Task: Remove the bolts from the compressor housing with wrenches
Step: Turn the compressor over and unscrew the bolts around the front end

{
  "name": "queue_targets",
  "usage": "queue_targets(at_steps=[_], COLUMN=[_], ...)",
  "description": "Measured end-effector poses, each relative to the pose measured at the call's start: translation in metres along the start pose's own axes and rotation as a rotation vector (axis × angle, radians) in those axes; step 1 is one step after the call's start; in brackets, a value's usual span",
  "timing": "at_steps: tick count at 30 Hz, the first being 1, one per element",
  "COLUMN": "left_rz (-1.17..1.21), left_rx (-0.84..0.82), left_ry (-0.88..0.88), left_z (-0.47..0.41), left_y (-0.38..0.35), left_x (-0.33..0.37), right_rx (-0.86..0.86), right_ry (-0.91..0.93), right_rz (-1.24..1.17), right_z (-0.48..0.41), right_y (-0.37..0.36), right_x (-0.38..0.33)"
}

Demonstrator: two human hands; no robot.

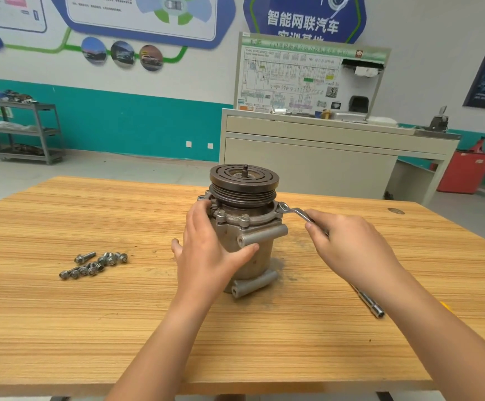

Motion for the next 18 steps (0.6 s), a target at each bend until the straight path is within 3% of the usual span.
queue_targets(at_steps=[5, 8, 12, 15, 18], left_rz=[-0.097, -0.170, -0.099, 0.111, 0.264], left_rx=[0.003, -0.007, -0.019, -0.056, 0.012], left_ry=[-0.002, -0.035, -0.093, -0.159, -0.094], left_z=[0.000, -0.001, 0.000, 0.002, 0.002], left_y=[-0.003, -0.004, -0.006, -0.005, 0.001], left_x=[-0.001, -0.002, -0.005, -0.019, -0.040], right_rx=[-0.066, -0.155, -0.134, -0.087, -0.063], right_ry=[0.173, 0.279, 0.346, 0.310, 0.378], right_rz=[0.503, 0.687, 0.766, 0.642, 0.600], right_z=[-0.013, -0.009, -0.009, -0.023, -0.038], right_y=[0.013, 0.016, 0.013, 0.012, 0.009], right_x=[-0.025, -0.045, -0.045, -0.011, 0.020])
Point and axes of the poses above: each hand's wrist, its own z-axis away from the middle knuckle, its own y-axis out of the back of the hand, x = y × z, the point moved 5 cm from there along -z, towards the middle knuckle, and after that the axes turned 9 degrees about z, right-handed, at the moved point
